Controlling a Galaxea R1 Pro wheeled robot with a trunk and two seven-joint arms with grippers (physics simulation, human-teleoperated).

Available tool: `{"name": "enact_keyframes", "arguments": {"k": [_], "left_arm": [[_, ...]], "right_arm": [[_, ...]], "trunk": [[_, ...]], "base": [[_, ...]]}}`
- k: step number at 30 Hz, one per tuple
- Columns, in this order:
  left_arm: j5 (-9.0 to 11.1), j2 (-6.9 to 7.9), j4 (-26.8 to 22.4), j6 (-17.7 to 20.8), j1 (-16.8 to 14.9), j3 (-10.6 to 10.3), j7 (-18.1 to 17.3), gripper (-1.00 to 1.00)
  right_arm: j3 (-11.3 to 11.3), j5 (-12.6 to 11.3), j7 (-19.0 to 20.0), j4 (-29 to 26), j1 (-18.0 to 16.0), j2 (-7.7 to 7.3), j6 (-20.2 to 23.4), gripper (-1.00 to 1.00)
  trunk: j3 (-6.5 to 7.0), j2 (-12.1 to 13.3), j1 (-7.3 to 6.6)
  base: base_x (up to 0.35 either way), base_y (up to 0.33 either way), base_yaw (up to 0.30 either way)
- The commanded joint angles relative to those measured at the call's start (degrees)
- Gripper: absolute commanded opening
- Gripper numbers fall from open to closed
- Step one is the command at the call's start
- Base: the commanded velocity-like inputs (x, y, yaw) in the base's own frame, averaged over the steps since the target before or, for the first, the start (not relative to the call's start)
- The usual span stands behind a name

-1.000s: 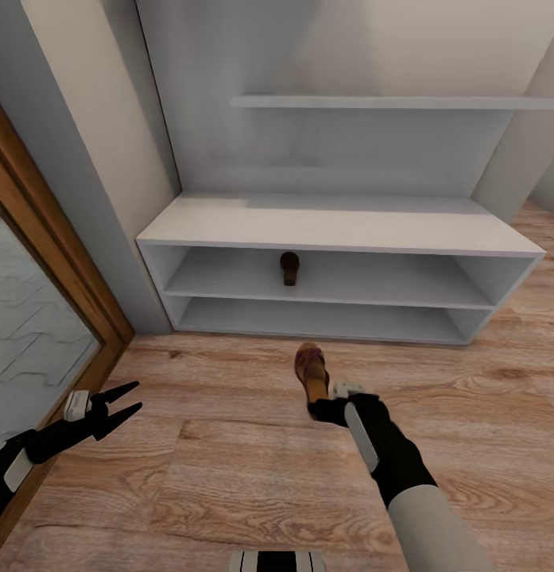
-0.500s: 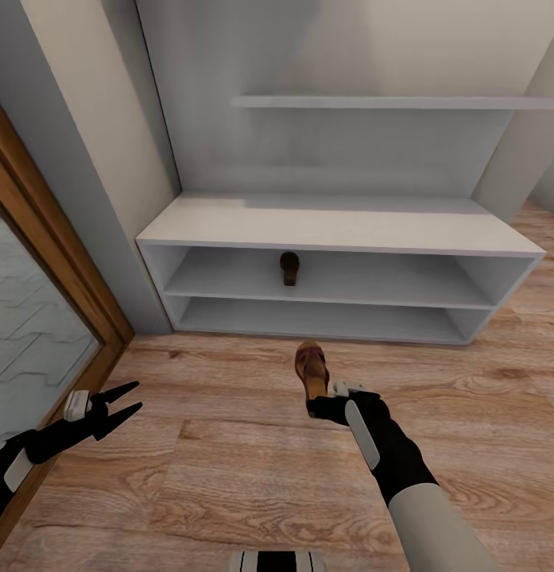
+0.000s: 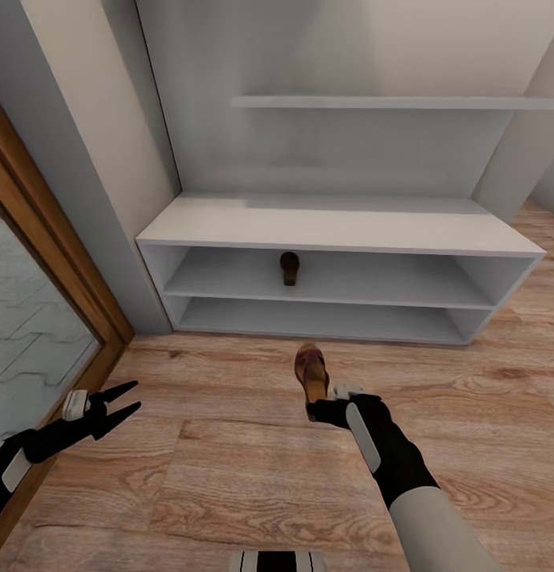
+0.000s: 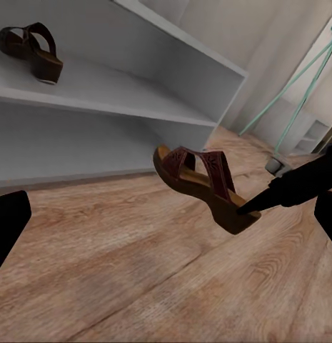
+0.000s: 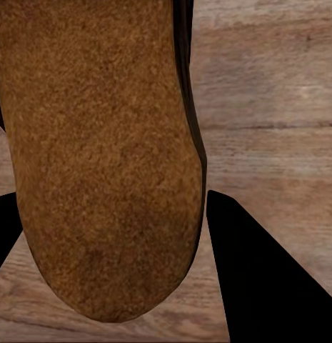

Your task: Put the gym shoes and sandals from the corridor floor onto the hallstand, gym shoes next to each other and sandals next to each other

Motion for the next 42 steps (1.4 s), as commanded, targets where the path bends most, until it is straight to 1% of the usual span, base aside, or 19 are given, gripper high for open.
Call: {"name": "enact_keyframes", "arguments": {"k": [1, 3, 9, 19, 24, 29, 30, 33, 36, 38, 40, 41, 42], "left_arm": [[0.14, 0.0, 0.04, -0.59, -0.04, 0.03, -0.11, 1.0], [0.14, -0.03, 0.09, -0.57, -0.04, 0.05, -0.11, 1.0], [0.15, -1.99, 0.24, 1.36, -0.02, 0.11, -0.19, 1.0], [0.11, -5.23, 0.11, 4.56, -0.03, -0.09, -0.3, 1.0], [-0.16, -6.86, 0.01, 5.47, -0.04, -0.16, -0.29, 1.0], [-0.29, -8.48, -0.06, 5.58, -0.07, -0.48, -0.3, 1.0], [-0.3, -15.48, -0.08, 5.61, -0.08, -1.04, -0.33, 1.0], [-0.3, -15.75, -0.62, 5.67, -0.08, -2.67, -0.37, 1.0], [-0.3, -15.84, -2.16, 5.78, -0.05, -3.45, -0.37, 1.0], [-0.3, -15.92, -2.9, 6.35, -0.03, -4.43, -0.37, 1.0], [-0.3, -16.17, -3.42, 7.71, -0.04, -7.15, -0.37, 1.0], [-0.28, -16.27, -3.6, 8.29, -0.06, -9.55, -0.37, 1.0], [-0.27, -16.28, -3.64, 8.41, -0.05, -10.24, -0.37, 1.0]], "right_arm": [[0.09, -0.72, -0.69, -0.06, -0.02, -0.01, 0.18, -1.0], [0.11, -0.7, -0.7, -0.05, -0.03, -0.01, 0.14, -1.0], [0.82, -0.64, -0.85, -1.26, -0.04, -0.01, -1.72, -1.0], [4.03, -0.68, -2.15, -0.98, -0.11, -0.04, -4.83, -1.0], [5.64, -0.71, -3.18, -0.79, -0.7, 0.15, -6.39, -1.0], [6.04, -0.69, -4.24, -0.82, -0.85, 0.3, -6.95, -1.0], [6.34, -0.68, -6.33, -0.82, -0.87, 0.32, -6.96, -1.0], [6.74, -0.7, -6.35, -0.84, -0.88, 0.34, -7.14, -1.0], [6.92, -0.71, -6.35, -0.88, -0.88, 0.35, -7.79, -1.0], [7.0, -0.72, -6.35, -0.9, -0.89, 0.35, -8.11, -1.0], [7.06, -0.81, -6.28, -0.9, -0.89, 0.3, -8.34, -1.0], [7.13, -0.94, -6.18, -0.9, -0.89, 0.24, -8.49, -1.0], [7.21, -0.96, -6.14, -0.9, -0.89, 0.21, -8.57, -1.0]], "trunk": [[-0.04, -0.02, -0.01], [-0.04, -0.02, -0.01], [-0.04, -0.02, -0.01], [-0.04, -0.02, -0.01], [-0.04, -0.02, -0.01], [-0.04, -0.02, -0.01], [-0.04, -0.02, -0.01], [-0.04, -0.02, -0.01], [-0.04, -0.02, -0.01], [-0.04, -0.02, -0.01], [-0.04, -0.02, -0.01], [-0.04, -0.02, -0.01], [-0.04, -0.02, -0.01]], "base": [[0.0, 0.0, 0.0], [0.0, 0.0, 0.0], [0.0, 0.0, 0.0], [0.0, 0.0, 0.0], [0.0, 0.0, 0.0], [0.0, 0.0, 0.0], [0.0, 0.0, 0.0], [0.0, 0.0, 0.0], [0.0, 0.0, 0.0], [0.0, 0.0, 0.0], [0.0, 0.0, 0.0], [0.0, 0.0, 0.0], [0.0, 0.0, 0.0]]}}
